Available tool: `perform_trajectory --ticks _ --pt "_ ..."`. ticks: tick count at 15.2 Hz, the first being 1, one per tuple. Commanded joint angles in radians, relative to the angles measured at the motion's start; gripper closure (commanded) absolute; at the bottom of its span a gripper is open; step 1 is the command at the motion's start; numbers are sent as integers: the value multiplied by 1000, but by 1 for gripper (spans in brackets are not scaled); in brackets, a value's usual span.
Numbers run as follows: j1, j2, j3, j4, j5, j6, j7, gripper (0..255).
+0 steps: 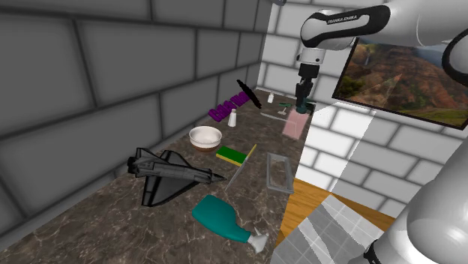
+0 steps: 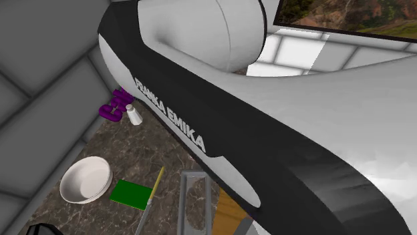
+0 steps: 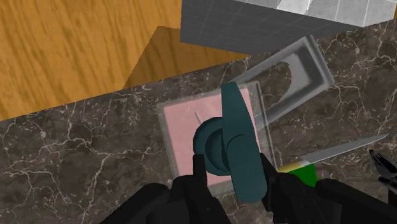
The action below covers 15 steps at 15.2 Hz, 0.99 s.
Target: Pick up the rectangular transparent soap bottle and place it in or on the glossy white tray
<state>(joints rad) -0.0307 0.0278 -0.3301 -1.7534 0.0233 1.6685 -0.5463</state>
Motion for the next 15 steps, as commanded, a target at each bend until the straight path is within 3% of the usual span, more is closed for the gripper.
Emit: perform_trajectory --ticks 1,9,15 --pt "25 -62 22 -60 -15 2 51 255" --pt "99 -260 129 -208 -30 -40 241 255" --pt "97 -260 128 -289 -31 41 239 255"
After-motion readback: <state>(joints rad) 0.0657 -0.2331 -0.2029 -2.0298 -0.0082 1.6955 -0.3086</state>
